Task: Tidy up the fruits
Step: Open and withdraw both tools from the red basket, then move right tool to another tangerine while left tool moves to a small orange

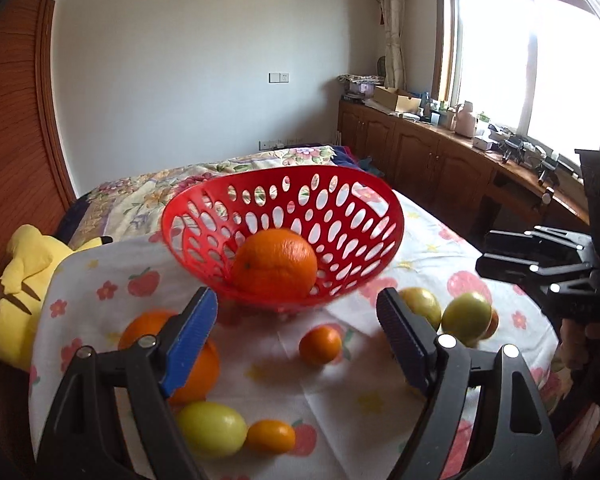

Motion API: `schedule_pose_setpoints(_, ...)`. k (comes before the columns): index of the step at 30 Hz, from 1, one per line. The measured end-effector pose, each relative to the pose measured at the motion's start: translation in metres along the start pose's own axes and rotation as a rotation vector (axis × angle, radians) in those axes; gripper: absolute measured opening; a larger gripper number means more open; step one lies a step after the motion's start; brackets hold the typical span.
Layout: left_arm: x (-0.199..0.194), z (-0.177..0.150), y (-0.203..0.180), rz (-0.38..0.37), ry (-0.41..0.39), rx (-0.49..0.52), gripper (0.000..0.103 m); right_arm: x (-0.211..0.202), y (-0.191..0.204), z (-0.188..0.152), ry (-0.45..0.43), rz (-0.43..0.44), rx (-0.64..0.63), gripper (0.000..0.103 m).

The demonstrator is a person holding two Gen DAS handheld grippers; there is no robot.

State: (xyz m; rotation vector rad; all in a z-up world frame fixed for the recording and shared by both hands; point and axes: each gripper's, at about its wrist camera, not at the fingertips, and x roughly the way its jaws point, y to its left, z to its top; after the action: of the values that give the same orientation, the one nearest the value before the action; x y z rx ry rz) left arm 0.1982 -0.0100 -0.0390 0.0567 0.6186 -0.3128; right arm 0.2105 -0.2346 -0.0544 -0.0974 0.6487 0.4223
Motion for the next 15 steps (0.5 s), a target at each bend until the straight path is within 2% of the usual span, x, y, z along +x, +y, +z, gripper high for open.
schedule_pose_setpoints(5, -0.003, -0.03, 0.006, 0.018, 0.019, -0.017, 0.083, -0.011, 0.007, -0.02, -0.021, -0.043, -0.036, 0.058)
schedule_pose_setpoints(11, -0.011, -0.059, 0.007, 0.025, 0.026, -0.049, 0.083, -0.015, 0.01, -0.038, -0.022, -0.068, -0.019, 0.058)
schedule_pose_setpoints(15, -0.014, -0.076, 0.005, 0.058, 0.023, -0.052, 0.083, -0.017, 0.01, -0.05, -0.016, -0.079, -0.012, 0.058)
